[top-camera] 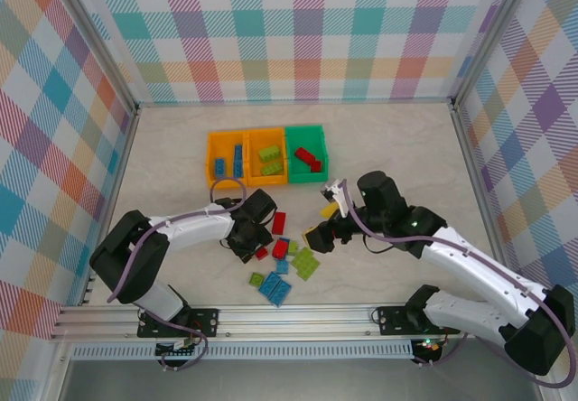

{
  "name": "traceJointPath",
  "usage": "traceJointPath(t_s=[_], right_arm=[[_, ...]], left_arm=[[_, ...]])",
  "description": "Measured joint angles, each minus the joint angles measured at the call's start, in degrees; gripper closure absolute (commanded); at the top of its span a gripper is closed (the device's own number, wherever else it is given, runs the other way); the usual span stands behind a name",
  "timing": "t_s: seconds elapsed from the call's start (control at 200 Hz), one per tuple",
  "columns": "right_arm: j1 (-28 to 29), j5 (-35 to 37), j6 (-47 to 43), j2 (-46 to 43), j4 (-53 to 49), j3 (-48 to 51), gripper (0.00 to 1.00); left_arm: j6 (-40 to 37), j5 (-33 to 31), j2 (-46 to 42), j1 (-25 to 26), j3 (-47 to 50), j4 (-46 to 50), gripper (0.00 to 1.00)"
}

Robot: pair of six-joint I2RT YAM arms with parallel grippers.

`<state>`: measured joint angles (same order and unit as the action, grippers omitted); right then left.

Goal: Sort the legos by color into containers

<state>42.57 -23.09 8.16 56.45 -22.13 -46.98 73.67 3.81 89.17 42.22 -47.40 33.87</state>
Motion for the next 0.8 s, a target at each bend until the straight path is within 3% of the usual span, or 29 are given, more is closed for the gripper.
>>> traceJointPath(t_s=[0.19, 0.475, 0.635, 0.8], right_arm=[[0.00, -2.64, -2.23, 0.09, -2.47, -0.11, 0.00], [0.26, -4.13, -3.19, 6.60, -11.02, -4.35, 0.00], [0.39, 2.21, -1.64, 4.20, -12.33, -4.85, 0.00], [0.44, 10.03, 1.40, -1.99, -11.34, -4.83, 0.00]], left_arm=[[-1.90, -0.46, -0.50, 0.04, 0.00, 0.87, 0.72], [-9.27, -8.70, -7.15, 0.09, -4.61, 2.14, 0.73], [-17.14, -15.39, -8.09, 0.09, -16.00, -0.68, 0.73], [-24.26, -19.80, 1.99, 0.09, -28.98, -6.64, 0.72]])
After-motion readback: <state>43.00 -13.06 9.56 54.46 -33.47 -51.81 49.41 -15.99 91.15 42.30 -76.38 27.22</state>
